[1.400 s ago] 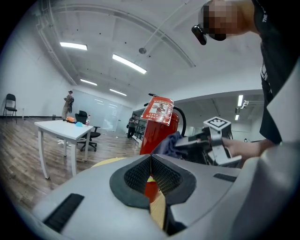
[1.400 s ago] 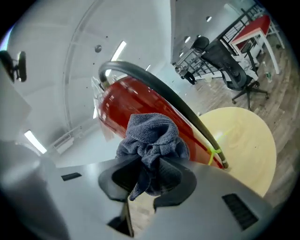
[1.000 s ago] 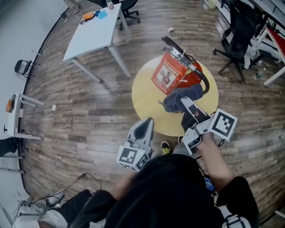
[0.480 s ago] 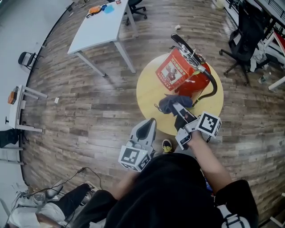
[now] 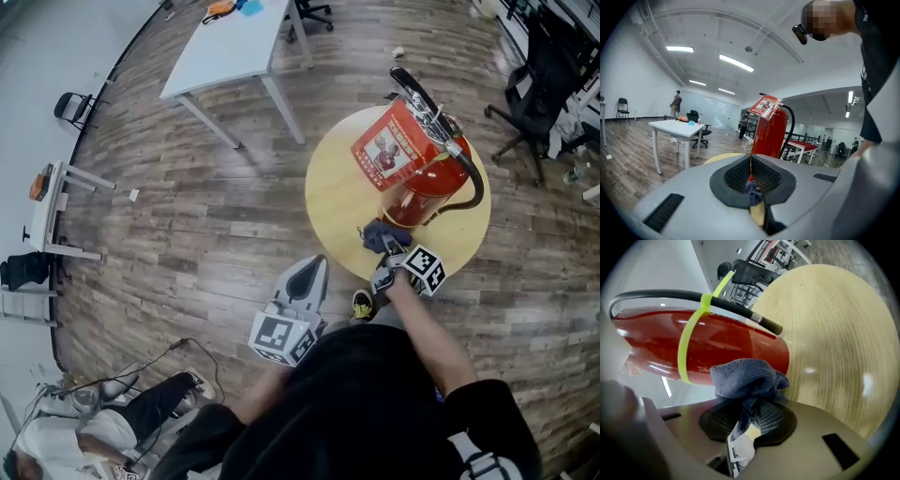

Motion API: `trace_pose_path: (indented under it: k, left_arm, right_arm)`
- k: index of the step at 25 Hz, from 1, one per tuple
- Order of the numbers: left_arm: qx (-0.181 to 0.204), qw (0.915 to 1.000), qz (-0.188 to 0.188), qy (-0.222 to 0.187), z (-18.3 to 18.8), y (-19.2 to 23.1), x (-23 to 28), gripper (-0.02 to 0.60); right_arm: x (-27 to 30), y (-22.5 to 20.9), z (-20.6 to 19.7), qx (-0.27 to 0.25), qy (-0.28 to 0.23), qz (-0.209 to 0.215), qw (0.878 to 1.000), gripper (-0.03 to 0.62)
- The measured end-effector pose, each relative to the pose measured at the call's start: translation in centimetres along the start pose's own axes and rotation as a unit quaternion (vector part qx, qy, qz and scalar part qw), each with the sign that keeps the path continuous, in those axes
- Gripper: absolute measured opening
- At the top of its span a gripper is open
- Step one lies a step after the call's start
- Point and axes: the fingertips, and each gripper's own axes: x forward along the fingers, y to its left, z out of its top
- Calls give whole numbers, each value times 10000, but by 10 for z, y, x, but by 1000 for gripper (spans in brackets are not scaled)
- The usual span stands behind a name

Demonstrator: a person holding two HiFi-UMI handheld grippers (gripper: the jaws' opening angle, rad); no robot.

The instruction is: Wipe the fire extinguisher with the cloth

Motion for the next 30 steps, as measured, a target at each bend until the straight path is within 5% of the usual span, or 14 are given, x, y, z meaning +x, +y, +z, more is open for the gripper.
trace_pose_path:
  k: [7, 15, 20, 27, 30]
  left_arm:
    - [-37, 9999, 119, -69, 2, 10, -4, 25]
    - [-74, 9998, 130, -122, 4, 14, -3, 25]
    - [-37, 9998, 22, -189, 8, 7, 2, 25]
    - [-6, 9999, 25, -157, 10, 6, 2, 25]
    - [-7, 9999, 95, -119, 5, 13, -3, 25]
  right_arm:
    - [35, 59, -11, 783, -602, 776, 9921, 94]
    - [-67, 230, 6, 1669, -539, 2423, 9542, 94]
    - [-113, 302, 20, 1654, -488, 3075, 9358, 92]
    - [-93, 311, 22, 1148, -869, 2829, 9483, 94]
    - [-61, 279, 17, 758, -1046, 2345, 9635, 94]
